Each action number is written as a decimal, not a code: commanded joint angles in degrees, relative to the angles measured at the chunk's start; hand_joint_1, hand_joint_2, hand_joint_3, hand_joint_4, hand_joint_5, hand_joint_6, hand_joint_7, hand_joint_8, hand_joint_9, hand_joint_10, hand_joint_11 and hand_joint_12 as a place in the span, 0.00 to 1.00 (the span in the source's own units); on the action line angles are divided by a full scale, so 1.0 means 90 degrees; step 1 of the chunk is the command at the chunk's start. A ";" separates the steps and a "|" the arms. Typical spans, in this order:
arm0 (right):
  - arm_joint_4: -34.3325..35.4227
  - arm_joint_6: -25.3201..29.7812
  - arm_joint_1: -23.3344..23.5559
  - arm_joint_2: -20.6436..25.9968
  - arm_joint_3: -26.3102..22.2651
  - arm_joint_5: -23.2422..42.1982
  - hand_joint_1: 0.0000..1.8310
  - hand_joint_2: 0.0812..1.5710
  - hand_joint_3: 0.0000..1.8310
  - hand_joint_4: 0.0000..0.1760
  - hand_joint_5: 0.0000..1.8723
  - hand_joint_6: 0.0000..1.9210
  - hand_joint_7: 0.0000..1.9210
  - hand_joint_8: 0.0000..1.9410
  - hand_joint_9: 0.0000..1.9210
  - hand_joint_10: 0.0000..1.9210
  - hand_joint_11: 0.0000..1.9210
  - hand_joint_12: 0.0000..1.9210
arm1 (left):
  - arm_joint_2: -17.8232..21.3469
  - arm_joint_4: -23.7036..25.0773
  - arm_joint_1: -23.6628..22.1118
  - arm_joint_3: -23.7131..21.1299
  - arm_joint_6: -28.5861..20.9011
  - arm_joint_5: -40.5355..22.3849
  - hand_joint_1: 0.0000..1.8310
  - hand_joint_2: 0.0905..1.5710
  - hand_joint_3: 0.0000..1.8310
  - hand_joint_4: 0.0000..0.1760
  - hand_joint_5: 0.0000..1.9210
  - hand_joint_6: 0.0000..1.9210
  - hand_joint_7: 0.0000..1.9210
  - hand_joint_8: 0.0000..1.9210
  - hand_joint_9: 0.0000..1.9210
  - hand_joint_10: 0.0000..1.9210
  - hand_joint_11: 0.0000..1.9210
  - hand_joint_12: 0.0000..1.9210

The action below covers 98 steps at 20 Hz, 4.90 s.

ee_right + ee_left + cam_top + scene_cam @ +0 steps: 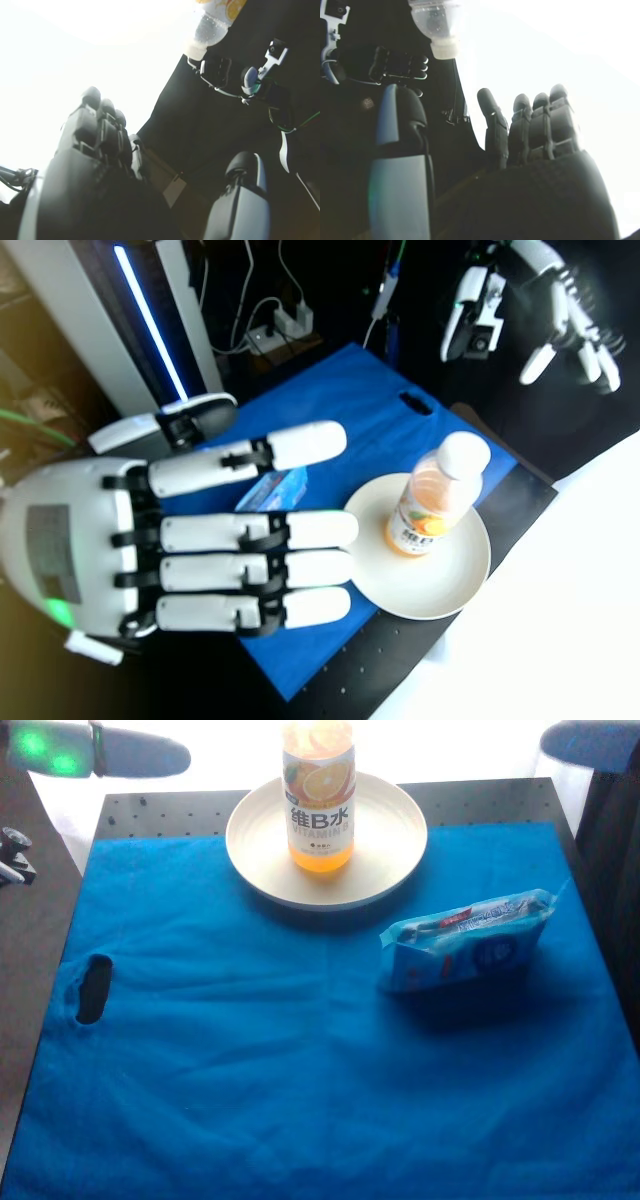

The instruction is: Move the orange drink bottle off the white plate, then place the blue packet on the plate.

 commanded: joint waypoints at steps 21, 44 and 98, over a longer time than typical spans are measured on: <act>0.0040 0.0088 0.0123 -0.0061 0.0085 0.0712 0.32 0.56 0.00 0.43 0.06 0.00 0.07 0.00 0.04 0.00 0.00 0.08 | -0.1737 0.0417 -0.0635 0.1481 -0.0768 0.0364 0.32 0.34 0.00 0.30 0.00 0.00 0.07 0.00 0.04 0.00 0.04 0.02; -0.0047 0.0164 0.0274 -0.0181 0.0048 0.0769 0.30 0.53 0.00 0.40 0.07 0.00 0.10 0.00 0.07 0.00 0.06 0.05 | -0.2823 0.1087 -0.0601 0.2457 -0.1535 0.1088 0.33 0.34 0.00 0.30 0.01 0.00 0.11 0.00 0.06 0.01 0.00 0.00; -0.0095 0.0219 0.0255 -0.0296 -0.0093 0.1030 0.33 0.55 0.00 0.48 0.08 0.00 0.08 0.00 0.07 0.00 0.00 0.32 | -0.0381 0.1907 0.0329 -0.0234 -0.2244 -0.1279 0.66 0.71 0.00 0.05 0.50 0.49 0.45 0.64 0.50 0.02 0.14 0.66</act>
